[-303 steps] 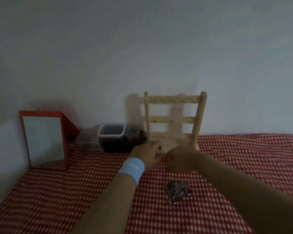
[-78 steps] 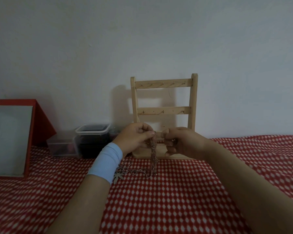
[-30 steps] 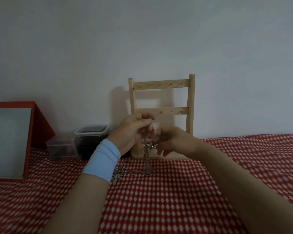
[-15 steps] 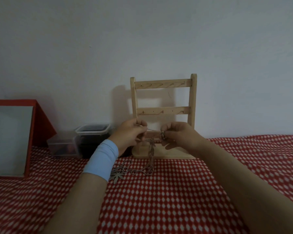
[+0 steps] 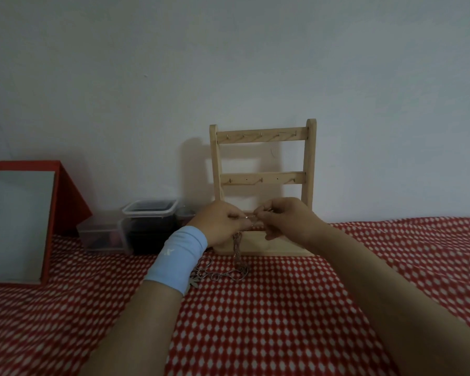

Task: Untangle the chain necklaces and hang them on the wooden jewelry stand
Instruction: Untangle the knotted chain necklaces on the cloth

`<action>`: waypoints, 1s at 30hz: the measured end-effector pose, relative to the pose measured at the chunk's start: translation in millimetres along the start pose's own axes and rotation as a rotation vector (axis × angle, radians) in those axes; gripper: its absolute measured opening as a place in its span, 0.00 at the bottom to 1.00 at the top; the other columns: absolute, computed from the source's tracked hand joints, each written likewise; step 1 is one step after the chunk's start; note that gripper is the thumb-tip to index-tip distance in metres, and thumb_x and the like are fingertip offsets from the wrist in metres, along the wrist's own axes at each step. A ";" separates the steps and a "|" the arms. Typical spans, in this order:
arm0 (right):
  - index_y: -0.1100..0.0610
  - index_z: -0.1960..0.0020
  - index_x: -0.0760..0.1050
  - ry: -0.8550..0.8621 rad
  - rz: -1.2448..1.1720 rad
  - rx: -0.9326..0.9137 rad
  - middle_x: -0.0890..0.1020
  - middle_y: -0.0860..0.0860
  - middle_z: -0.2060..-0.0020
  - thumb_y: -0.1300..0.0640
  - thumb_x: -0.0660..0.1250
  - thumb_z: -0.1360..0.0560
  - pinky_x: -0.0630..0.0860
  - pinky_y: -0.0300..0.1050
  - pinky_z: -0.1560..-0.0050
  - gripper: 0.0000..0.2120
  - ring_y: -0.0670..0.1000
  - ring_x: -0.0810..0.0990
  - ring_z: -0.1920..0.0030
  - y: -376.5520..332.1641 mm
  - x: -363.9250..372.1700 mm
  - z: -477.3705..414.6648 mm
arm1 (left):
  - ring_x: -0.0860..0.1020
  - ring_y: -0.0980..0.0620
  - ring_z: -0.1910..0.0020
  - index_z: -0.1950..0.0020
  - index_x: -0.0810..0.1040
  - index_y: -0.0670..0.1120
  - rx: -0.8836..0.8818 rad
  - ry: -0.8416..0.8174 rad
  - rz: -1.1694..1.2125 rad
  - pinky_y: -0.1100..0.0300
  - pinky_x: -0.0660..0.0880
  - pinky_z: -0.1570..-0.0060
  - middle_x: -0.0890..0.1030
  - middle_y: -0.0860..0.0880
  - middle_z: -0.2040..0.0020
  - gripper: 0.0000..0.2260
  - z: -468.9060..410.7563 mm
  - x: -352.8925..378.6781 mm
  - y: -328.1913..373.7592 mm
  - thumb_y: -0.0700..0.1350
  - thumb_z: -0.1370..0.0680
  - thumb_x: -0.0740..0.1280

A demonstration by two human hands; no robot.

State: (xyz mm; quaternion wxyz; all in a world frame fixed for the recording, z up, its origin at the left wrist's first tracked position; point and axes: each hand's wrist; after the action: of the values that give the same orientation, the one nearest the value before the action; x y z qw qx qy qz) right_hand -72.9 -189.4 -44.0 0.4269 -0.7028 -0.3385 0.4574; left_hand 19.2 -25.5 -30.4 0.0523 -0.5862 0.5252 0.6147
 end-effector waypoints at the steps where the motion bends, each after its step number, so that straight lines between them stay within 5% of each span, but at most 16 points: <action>1: 0.62 0.48 0.83 0.015 -0.081 -0.003 0.82 0.54 0.63 0.61 0.67 0.19 0.84 0.43 0.56 0.06 0.49 0.80 0.63 -0.1 -0.3 0.2 | 0.79 0.55 0.59 0.55 0.85 0.49 0.000 0.003 0.027 0.62 0.72 0.60 0.82 0.52 0.61 0.08 0.8 -1.2 0.5 0.49 0.21 0.67; 6: 0.61 0.45 0.83 -0.029 -0.342 0.026 0.87 0.56 0.55 0.60 0.66 0.19 0.84 0.45 0.50 0.08 0.52 0.86 0.54 -2.7 0.4 2.3 | 0.76 0.55 0.62 0.56 0.83 0.48 -0.072 -0.093 0.174 0.60 0.71 0.61 0.79 0.53 0.65 0.12 2.6 -5.2 0.8 0.49 0.19 0.62; 9: 0.62 0.42 0.81 -0.083 -0.513 0.058 0.82 0.54 0.62 0.58 0.65 0.18 0.84 0.46 0.55 0.10 0.51 0.82 0.62 -7.1 2.4 4.1 | 0.77 0.49 0.56 0.61 0.81 0.48 -0.061 -0.112 0.393 0.53 0.70 0.48 0.81 0.50 0.60 0.15 0.4 1.2 -4.2 0.50 0.19 0.61; 12: 0.62 0.40 0.80 -0.067 -0.613 0.066 0.75 0.50 0.68 0.56 0.61 0.16 0.81 0.43 0.61 0.13 0.48 0.74 0.68 -9.8 -2.5 3.0 | 0.76 0.47 0.57 0.65 0.74 0.46 -0.004 -0.159 0.737 0.54 0.71 0.50 0.79 0.49 0.64 0.17 1.9 8.3 -6.7 0.47 0.18 0.57; 15: 0.62 0.42 0.80 0.010 -0.590 0.072 0.70 0.48 0.70 0.55 0.60 0.15 0.75 0.42 0.64 0.14 0.47 0.70 0.70 -6.8 -9.9 -1.5 | 0.78 0.46 0.64 0.58 0.78 0.42 -0.086 -0.299 0.996 0.55 0.78 0.55 0.79 0.45 0.64 0.16 8.0 10.3 -6.3 0.44 0.16 0.56; 18: 0.63 0.42 0.81 0.085 -0.374 0.082 0.70 0.48 0.70 0.56 0.62 0.16 0.73 0.43 0.65 0.13 0.46 0.68 0.72 -0.3 -13.1 -4.0 | 0.74 0.50 0.70 0.50 0.79 0.41 -0.209 -0.400 0.698 0.57 0.78 0.66 0.78 0.46 0.65 0.07 9.8 5.0 -12.1 0.42 0.19 0.63; 23: 0.57 0.49 0.86 0.005 0.466 0.144 0.84 0.53 0.59 0.57 0.69 0.22 0.74 0.39 0.71 0.07 0.46 0.74 0.70 5.9 -23.8 -6.3 | 0.78 0.55 0.65 0.48 0.84 0.44 -0.220 -0.461 0.037 0.63 0.74 0.61 0.83 0.49 0.62 0.08 12.0 -10.3 -33.9 0.46 0.21 0.67; 27: 0.52 0.44 0.85 -0.339 0.869 0.272 0.83 0.50 0.43 0.53 0.71 0.24 0.77 0.43 0.48 0.11 0.51 0.81 0.45 15.5 -22.6 -3.9 | 0.76 0.62 0.69 0.52 0.84 0.45 -0.144 -0.414 0.031 0.70 0.73 0.64 0.81 0.58 0.68 0.10 12.1 -5.2 -27.3 0.47 0.19 0.64; 30: 0.48 0.41 0.84 -0.386 0.986 0.237 0.82 0.45 0.42 0.51 0.74 0.27 0.74 0.49 0.35 0.15 0.49 0.78 0.40 13.7 -17.9 -0.6 | 0.77 0.64 0.69 0.54 0.83 0.48 -0.102 -0.405 0.039 0.70 0.73 0.64 0.81 0.58 0.68 0.09 8.9 0.1 -21.9 0.47 0.19 0.64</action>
State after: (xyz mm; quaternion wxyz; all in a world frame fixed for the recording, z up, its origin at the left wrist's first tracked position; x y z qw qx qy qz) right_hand -77.5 -210.6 -50.0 0.1680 -0.6286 0.0130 0.7592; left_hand 28.1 -9.5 -45.4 0.1154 -0.4423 0.4833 0.7467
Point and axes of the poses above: each hand's wrist, its own z-axis away from the middle knuckle, its own x-axis out of the palm, y = z × x
